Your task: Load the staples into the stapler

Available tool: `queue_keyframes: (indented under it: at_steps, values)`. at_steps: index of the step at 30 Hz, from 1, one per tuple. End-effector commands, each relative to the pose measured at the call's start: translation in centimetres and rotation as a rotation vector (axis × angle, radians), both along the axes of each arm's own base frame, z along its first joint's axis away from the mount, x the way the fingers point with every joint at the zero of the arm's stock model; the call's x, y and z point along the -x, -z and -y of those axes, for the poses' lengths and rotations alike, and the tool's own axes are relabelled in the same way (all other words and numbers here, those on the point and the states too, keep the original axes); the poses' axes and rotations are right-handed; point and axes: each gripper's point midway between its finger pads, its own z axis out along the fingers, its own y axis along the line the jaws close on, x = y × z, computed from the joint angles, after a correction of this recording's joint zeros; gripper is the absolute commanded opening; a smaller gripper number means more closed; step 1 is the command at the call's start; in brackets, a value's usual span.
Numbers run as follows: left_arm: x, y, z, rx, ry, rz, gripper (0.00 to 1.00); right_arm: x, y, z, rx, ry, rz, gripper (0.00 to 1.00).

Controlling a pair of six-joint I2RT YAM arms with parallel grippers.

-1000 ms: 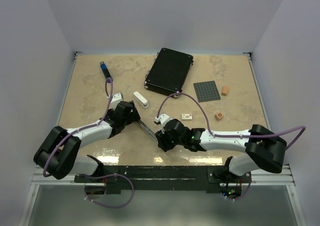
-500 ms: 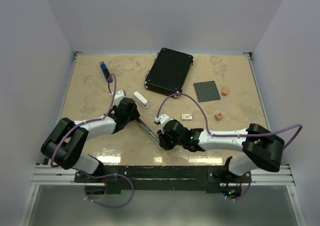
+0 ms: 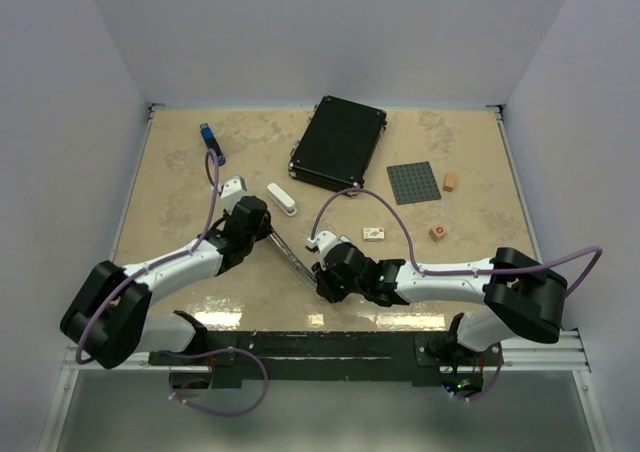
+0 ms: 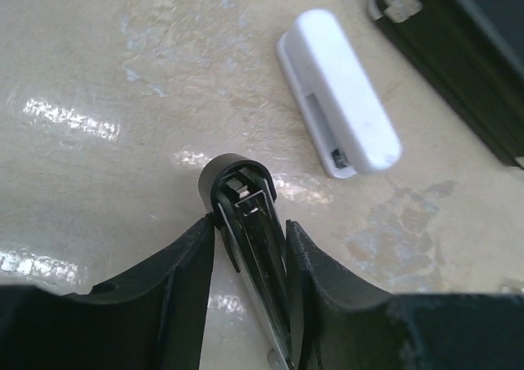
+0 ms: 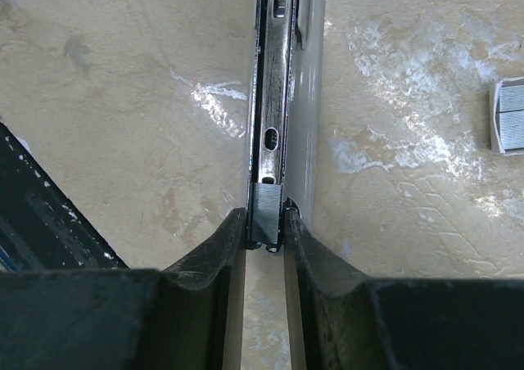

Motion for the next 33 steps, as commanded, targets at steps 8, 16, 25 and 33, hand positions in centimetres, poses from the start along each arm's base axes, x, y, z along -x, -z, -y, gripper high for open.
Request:
queue_keyframes:
  at_steps: [8, 16, 25, 33]
  values:
    - [4.4, -5.0, 4.6, 0.062, 0.161, 0.125, 0.30, -2.4, -2.3, -2.2, -0.095, 0.047, 0.092, 0.00]
    - [6.2, -5.0, 6.8, 0.077, 0.274, 0.150, 0.52, -2.6, -2.5, -2.5, -0.117, 0.046, 0.105, 0.00]
    - [7.8, -3.7, 7.6, 0.044, 0.300, 0.141, 0.67, -2.6, -2.7, -2.6, -0.141, 0.047, 0.116, 0.00]
    - [8.8, -2.8, 9.6, 0.046, 0.370, 0.149, 0.72, -2.6, -2.7, -2.5, -0.162, 0.052, 0.125, 0.00]
